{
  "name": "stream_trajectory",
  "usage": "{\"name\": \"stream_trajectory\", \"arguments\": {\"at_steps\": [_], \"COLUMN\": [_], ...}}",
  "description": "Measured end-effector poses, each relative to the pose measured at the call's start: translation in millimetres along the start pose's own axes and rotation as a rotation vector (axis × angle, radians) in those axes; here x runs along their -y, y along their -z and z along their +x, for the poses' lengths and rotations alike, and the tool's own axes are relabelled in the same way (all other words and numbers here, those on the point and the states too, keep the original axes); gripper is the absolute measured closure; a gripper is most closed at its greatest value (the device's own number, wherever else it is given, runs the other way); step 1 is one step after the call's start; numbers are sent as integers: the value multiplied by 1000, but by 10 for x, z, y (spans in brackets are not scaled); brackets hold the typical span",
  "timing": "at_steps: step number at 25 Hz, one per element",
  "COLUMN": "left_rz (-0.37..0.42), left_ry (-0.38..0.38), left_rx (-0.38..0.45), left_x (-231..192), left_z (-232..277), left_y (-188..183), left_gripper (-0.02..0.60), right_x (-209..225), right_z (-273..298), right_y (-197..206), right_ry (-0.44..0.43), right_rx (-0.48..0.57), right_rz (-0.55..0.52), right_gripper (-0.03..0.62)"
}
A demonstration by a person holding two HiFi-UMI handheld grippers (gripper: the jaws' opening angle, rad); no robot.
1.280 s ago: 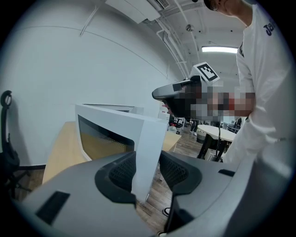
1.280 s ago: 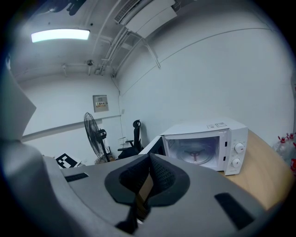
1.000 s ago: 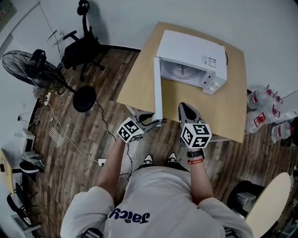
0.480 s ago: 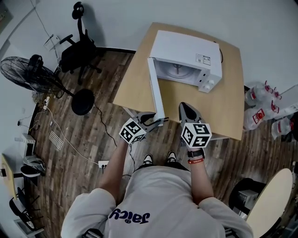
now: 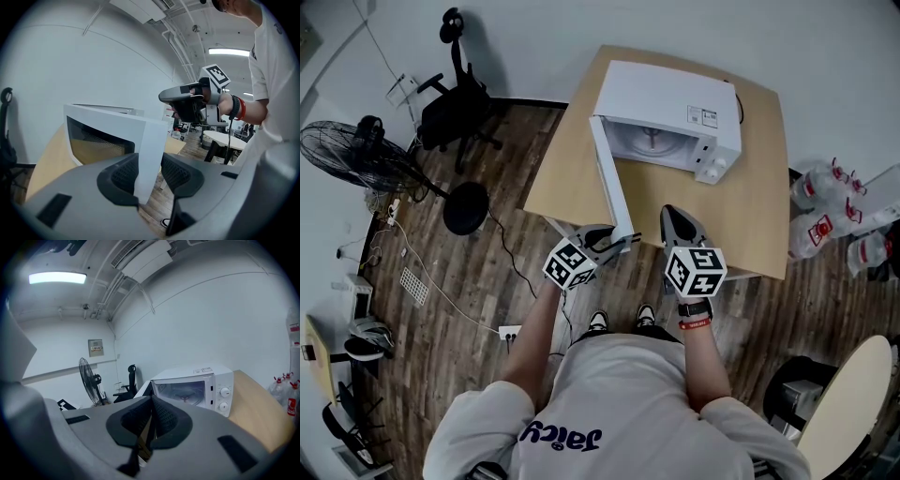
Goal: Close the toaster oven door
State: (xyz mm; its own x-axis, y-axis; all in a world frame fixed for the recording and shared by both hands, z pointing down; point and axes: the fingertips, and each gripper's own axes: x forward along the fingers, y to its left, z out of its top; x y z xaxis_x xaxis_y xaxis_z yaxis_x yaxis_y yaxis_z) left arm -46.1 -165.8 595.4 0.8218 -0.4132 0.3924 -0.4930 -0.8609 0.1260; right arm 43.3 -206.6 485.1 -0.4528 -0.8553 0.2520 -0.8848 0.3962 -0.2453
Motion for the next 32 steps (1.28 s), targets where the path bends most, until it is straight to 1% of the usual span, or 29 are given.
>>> {"name": "stream_trajectory", "arguments": {"at_steps": [11,19,32], "left_rz": [-12,6,-16], "left_ry": [-7,-21,-66], "left_rx": [-11,-28,-42], "left_x": [58,95,130], "left_z": [185,316,506], "left_y": [-64,-116,-194], "left_gripper": [419,422,423], "right_x": [166,309,474], "right_z": [-7,-32,-104], "right_y": [-48,-64,-118], "right_ry": [8,26,46], "right_rx": [11,17,31], "right_rz": [15,22,33], "right_gripper": [579,579,579]}}
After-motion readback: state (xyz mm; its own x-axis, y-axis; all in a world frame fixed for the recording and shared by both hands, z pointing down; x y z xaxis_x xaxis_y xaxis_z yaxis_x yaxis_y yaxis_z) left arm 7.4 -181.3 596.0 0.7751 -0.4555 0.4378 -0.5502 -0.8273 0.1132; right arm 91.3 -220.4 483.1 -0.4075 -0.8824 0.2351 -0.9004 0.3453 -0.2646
